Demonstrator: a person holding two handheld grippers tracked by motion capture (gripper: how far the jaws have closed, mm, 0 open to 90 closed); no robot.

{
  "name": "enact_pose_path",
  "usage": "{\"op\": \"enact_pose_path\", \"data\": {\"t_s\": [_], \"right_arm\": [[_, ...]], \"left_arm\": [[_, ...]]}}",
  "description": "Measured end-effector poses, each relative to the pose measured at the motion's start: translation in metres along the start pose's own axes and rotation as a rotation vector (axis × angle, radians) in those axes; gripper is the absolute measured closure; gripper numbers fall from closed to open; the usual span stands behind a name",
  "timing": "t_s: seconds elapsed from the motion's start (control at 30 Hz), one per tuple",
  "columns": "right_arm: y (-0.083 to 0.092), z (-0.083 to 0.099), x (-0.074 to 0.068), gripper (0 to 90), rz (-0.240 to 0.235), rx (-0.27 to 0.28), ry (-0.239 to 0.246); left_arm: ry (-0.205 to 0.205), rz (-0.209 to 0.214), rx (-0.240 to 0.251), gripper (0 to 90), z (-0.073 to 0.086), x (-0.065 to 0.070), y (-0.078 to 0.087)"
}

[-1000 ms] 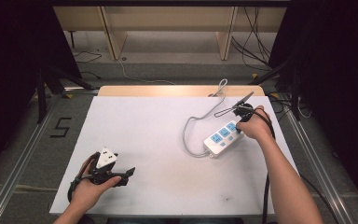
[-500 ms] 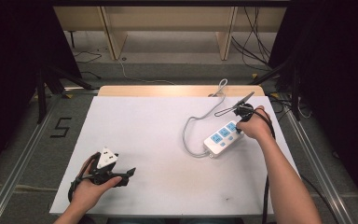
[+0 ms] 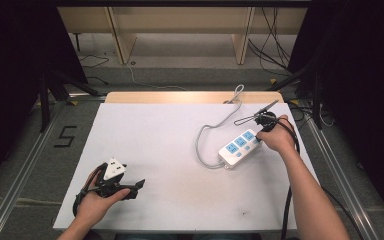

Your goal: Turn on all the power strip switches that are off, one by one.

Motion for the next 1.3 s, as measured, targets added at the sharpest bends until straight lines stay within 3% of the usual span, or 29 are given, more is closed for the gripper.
{"op": "enact_pose_path", "data": {"t_s": [0.6,0.8,1.3], "right_arm": [[0.007,0.002,-0.010,84.7,-0.017,0.080,0.036],[0.011,0.005,-0.016,81.0,-0.028,0.139,0.040],[0.019,0.018,-0.035,68.9,-0.059,0.260,0.104]], "left_arm": [[0.001,-0.001,0.000,16.8,0.000,0.000,0.000],[0.002,-0.002,0.001,16.8,0.000,0.000,0.000],[0.000,-0.003,-0.002,16.7,0.000,0.000,0.000]]}}
Point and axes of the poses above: each handheld gripper's, and its own axes: y roughly backward along the jaws, z roughly out of its underside, x roughly to its right, the point moved 2 cm from there along -y, roughly forward along the jaws, and after that the axes turned 8 degrees about -z, right-handed, at the moved point
